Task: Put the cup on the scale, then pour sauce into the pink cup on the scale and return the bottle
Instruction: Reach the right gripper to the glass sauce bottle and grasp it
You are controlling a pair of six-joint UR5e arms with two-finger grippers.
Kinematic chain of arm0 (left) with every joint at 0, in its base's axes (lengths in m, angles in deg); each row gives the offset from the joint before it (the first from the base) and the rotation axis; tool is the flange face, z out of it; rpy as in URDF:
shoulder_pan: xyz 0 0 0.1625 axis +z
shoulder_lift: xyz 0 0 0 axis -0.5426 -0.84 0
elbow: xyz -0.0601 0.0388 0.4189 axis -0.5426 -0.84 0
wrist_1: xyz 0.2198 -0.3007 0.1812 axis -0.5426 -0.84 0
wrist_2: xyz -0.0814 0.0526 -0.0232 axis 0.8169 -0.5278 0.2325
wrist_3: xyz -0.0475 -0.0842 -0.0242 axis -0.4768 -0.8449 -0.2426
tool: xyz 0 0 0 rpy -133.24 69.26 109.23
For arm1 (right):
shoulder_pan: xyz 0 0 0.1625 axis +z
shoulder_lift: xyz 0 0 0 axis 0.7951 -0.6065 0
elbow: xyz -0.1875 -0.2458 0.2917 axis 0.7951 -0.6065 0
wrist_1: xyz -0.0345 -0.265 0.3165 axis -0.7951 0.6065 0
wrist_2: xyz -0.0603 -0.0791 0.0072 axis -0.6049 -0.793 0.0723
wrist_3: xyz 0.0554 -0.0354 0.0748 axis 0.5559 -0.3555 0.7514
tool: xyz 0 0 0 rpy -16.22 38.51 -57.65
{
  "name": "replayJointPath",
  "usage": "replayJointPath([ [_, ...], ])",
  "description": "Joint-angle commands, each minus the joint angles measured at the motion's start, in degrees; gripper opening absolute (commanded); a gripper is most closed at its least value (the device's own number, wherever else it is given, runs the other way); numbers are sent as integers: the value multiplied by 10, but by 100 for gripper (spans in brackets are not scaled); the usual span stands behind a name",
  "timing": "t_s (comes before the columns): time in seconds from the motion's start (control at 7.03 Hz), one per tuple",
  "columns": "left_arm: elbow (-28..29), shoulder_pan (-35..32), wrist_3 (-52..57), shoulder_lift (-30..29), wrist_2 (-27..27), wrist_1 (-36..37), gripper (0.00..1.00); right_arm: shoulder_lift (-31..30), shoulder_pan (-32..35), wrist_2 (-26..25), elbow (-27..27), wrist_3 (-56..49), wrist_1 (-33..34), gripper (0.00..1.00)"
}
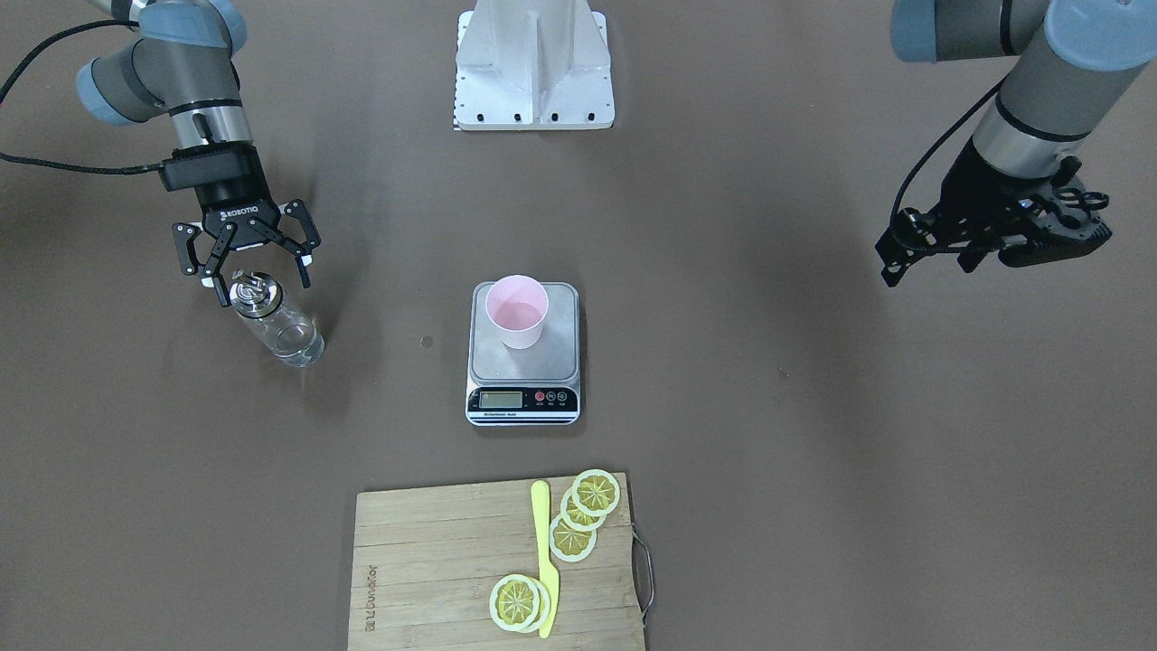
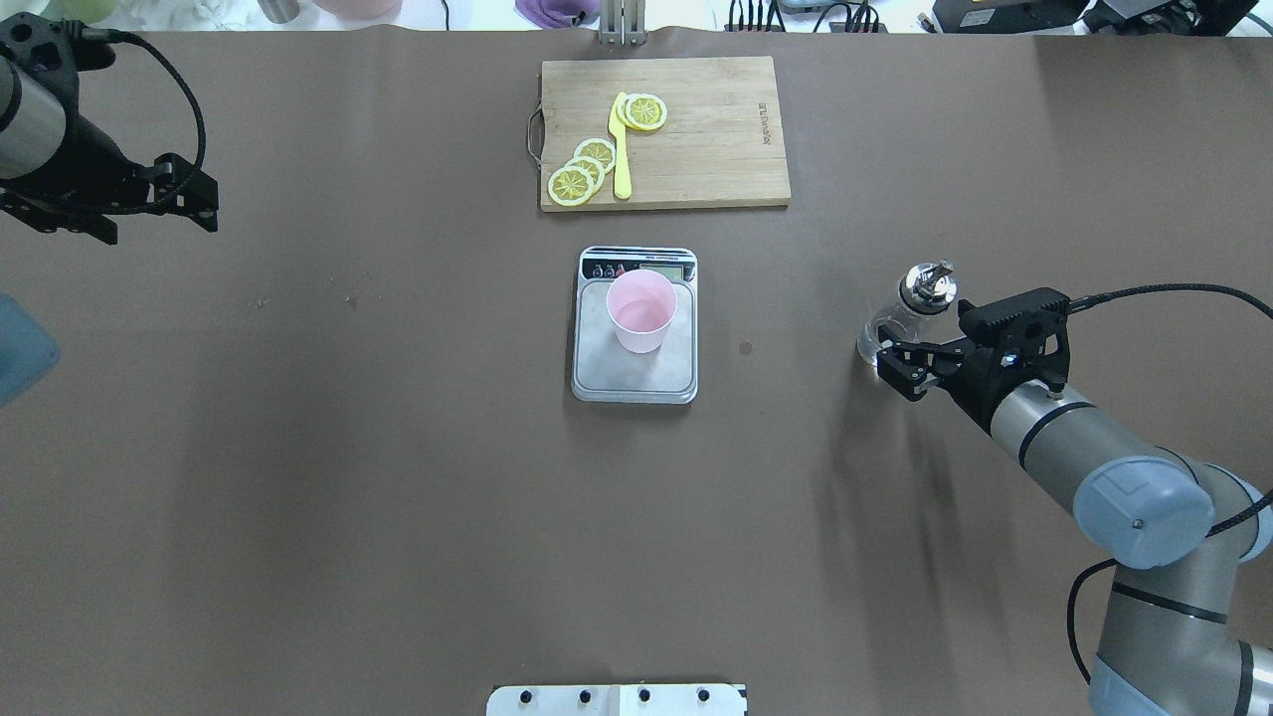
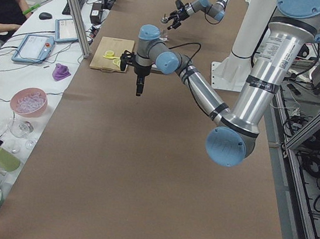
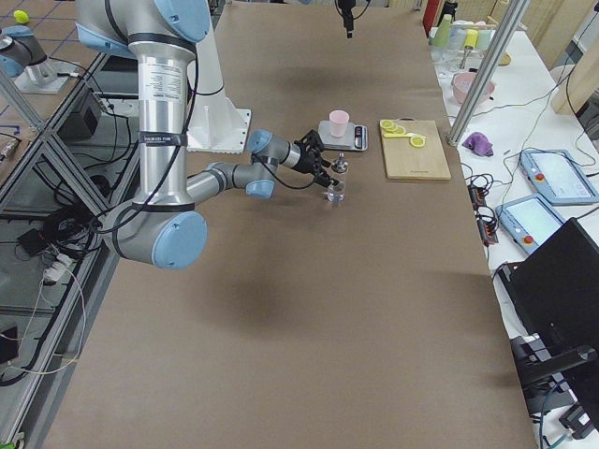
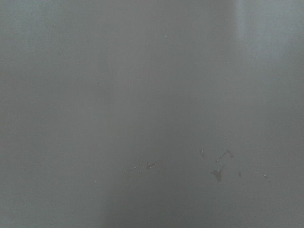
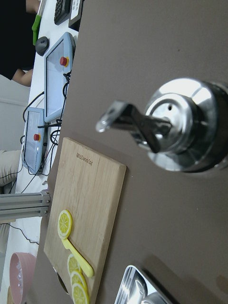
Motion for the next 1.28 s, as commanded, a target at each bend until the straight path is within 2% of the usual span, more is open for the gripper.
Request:
replayJointPath([
  [0.0,-1,0,-2,-1,0,0,99,9,-1,-4,-38,1,-44,98],
  [0.43,4,1,-2,-3,0,2,99,27,-3,-5,-54,0,-44,97],
  [0.71,4,1,-2,-3,0,2,99,32,-3,-5,-62,1,-45,84],
  [1.14,4,1,-2,-3,0,2,99,37,-3,-4,-74,0,-45,84],
])
